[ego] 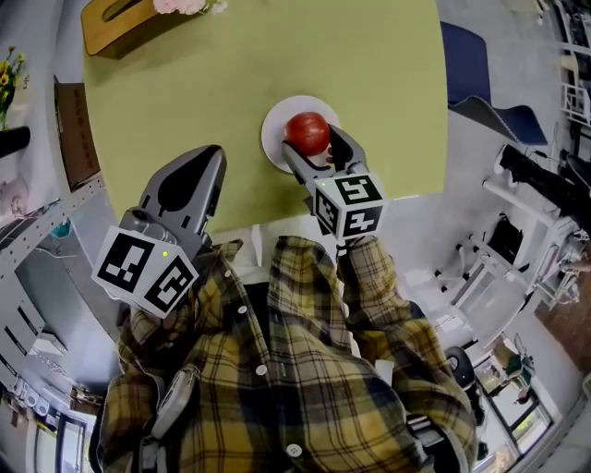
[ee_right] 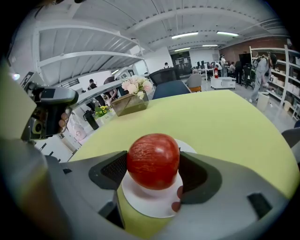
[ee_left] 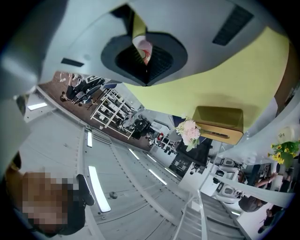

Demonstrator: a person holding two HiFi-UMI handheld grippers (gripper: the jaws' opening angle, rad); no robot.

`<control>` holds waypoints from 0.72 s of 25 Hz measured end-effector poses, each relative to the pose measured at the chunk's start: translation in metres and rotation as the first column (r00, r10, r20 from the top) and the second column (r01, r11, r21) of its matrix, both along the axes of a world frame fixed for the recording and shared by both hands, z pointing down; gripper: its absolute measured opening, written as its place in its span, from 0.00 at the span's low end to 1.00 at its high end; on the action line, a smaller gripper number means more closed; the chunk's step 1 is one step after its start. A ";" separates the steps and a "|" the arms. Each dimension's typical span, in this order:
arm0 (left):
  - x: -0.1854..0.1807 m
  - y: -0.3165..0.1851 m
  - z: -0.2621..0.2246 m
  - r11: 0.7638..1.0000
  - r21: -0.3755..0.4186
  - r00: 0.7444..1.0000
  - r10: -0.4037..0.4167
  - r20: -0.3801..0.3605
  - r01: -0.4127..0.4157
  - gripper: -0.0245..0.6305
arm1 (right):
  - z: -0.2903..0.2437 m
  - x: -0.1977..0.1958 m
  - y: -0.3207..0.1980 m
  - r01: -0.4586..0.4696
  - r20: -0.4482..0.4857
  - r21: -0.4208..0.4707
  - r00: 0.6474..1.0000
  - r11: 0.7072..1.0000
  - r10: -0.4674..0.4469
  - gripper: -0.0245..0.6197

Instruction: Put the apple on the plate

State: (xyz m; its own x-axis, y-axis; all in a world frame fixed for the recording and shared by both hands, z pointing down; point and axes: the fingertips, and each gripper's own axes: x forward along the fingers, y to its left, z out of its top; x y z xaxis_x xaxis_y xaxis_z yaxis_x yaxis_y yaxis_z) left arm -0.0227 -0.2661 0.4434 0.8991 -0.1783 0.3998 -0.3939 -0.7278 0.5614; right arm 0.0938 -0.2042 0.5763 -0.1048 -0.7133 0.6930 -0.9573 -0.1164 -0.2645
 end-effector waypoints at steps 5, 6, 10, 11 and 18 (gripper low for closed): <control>-0.002 0.000 0.001 1.000 -0.001 1.000 0.003 0.000 -0.003 0.05 | 0.002 -0.007 -0.002 0.020 -0.040 0.013 0.999 1.000 -0.019 0.56; -0.003 0.000 0.002 1.000 -0.001 1.000 0.002 0.001 -0.002 0.05 | 0.003 -0.008 -0.003 0.021 -0.043 0.011 0.999 1.000 -0.021 0.56; -0.003 0.001 0.001 1.000 -0.003 1.000 0.000 0.000 0.000 0.05 | 0.004 -0.009 -0.004 0.023 -0.033 -0.001 0.999 1.000 -0.023 0.56; -0.003 0.001 0.001 1.000 -0.003 1.000 -0.001 -0.001 0.001 0.05 | 0.003 -0.008 -0.004 0.028 -0.032 -0.005 0.999 1.000 -0.028 0.56; -0.005 0.001 0.001 1.000 -0.003 1.000 -0.004 -0.005 0.004 0.05 | 0.003 -0.010 -0.004 0.047 -0.019 -0.027 0.999 0.999 -0.047 0.56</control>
